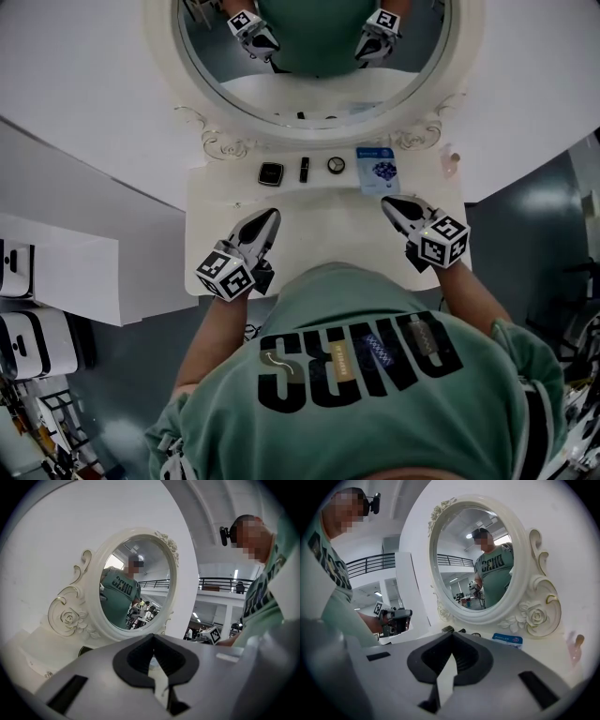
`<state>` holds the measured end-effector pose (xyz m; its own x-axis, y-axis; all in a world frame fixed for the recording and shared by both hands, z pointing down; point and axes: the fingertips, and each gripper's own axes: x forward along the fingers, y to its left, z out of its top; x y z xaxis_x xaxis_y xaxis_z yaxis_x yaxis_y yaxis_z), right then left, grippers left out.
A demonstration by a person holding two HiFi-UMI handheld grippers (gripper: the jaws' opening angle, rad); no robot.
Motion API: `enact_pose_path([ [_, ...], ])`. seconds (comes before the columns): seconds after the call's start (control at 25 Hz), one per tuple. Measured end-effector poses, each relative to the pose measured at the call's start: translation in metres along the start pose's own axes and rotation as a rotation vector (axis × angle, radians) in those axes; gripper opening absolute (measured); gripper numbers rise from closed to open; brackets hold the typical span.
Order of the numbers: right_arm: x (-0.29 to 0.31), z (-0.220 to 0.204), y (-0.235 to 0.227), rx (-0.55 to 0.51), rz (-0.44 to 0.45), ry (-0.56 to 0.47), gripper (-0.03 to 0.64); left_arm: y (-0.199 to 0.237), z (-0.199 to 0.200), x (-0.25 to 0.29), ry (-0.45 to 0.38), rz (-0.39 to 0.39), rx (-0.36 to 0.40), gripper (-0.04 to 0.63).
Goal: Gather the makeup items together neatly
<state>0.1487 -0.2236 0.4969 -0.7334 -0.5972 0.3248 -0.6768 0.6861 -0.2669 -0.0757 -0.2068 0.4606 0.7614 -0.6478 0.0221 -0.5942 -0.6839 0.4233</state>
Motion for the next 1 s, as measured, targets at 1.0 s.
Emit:
enact_pose_path([
  [1.0, 0.006, -0.013, 0.009, -0.029, 0.032, 0.04, -0.006, -0.002, -0.009, -0.003, 0.006, 0.01, -0.018, 0.009],
])
